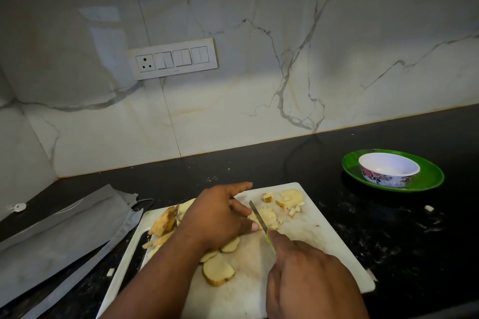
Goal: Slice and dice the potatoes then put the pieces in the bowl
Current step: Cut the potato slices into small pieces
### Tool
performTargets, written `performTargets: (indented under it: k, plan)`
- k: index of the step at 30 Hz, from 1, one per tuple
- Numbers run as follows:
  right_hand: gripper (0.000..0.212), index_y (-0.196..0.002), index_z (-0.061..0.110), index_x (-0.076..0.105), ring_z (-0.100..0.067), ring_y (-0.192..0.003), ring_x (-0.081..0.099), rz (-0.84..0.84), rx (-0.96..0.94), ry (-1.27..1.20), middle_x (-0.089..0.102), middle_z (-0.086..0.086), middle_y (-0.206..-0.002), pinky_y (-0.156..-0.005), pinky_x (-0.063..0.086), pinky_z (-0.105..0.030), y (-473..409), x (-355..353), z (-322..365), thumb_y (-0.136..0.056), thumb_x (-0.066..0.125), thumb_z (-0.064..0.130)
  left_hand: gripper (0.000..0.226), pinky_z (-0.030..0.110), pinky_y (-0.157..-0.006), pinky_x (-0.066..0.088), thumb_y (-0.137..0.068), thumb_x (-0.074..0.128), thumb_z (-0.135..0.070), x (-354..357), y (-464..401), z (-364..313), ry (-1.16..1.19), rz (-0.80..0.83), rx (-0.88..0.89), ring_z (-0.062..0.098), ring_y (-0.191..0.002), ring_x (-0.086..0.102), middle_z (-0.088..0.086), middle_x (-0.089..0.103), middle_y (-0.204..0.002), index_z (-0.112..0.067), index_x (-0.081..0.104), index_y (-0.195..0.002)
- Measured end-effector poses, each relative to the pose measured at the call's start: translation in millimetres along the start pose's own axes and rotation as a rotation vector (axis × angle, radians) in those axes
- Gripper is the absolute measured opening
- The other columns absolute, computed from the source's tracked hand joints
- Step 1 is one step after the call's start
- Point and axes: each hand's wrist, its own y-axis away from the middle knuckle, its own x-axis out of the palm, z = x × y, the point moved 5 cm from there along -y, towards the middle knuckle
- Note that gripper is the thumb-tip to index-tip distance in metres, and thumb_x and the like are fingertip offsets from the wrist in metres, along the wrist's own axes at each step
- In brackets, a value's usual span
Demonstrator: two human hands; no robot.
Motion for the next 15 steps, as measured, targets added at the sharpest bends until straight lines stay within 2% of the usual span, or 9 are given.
performTargets:
  k: [3, 5, 9, 13, 15]
  plan:
    - [0.062, -0.154, 0.038, 0.020, -0.013, -0.121, 0.054, 0.048, 0.008, 0.012, 0.054, 0.010, -0.132, -0.101, 0.042, -0.030, -3.7, 4.0, -1.0, -0.096, 0.043, 0.042, 0.085, 0.022, -0.103, 0.042, -0.078, 0.091, -0.028, 4.0, -2.9, 1.5, 0.022, 0.014, -0.001, -0.011, -0.093, 0.065, -0.027, 0.075, -0.083, -0.043, 0.049, -0.150]
    - [0.062, -0.154, 0.037, 0.022, -0.013, -0.117, 0.056, 0.013, -0.004, 0.031, 0.057, 0.010, -0.128, -0.098, 0.044, -0.030, -3.5, 3.9, -1.8, -0.096, 0.043, 0.042, 0.086, 0.021, -0.104, 0.043, -0.077, 0.092, -0.026, 6.2, -5.0, 3.5, 0.045, 0.023, -0.006, -0.009, -0.093, 0.067, -0.027, 0.075, -0.080, -0.042, 0.049, -0.150]
    - [0.061, -0.152, 0.035, 0.024, -0.014, -0.109, 0.059, 0.005, -0.045, 0.091, 0.061, 0.009, -0.118, -0.092, 0.047, -0.030, -0.2, 1.2, 1.9, -0.094, 0.043, 0.039, 0.088, 0.032, -0.115, 0.044, -0.076, 0.092, -0.027, 8.2, -10.0, 8.6, 0.052, 0.053, -0.020, -0.004, -0.101, 0.069, -0.025, 0.075, -0.077, -0.042, 0.049, -0.151]
    - [0.063, -0.154, 0.036, 0.018, -0.017, -0.119, 0.057, 0.102, -0.047, 0.099, 0.057, 0.005, -0.131, -0.098, 0.045, -0.031, 16.4, 0.5, 4.4, -0.097, 0.045, 0.041, 0.086, 0.035, -0.119, 0.039, -0.079, 0.090, -0.024, 8.0, -12.0, 9.6, 0.058, 0.084, -0.056, 0.001, -0.108, 0.067, -0.023, 0.076, -0.077, -0.041, 0.047, -0.152]
    - [0.060, -0.153, 0.048, 0.012, -0.012, -0.126, 0.052, 0.226, 0.060, 0.109, 0.052, 0.010, -0.139, -0.102, 0.041, -0.028, 10.9, 10.0, 2.0, -0.101, 0.042, 0.046, 0.085, 0.034, -0.118, 0.038, -0.081, 0.089, -0.025, 8.0, -12.0, 8.9, 0.049, 0.089, -0.055, 0.002, -0.110, 0.067, -0.022, 0.077, -0.080, -0.042, 0.046, -0.153]
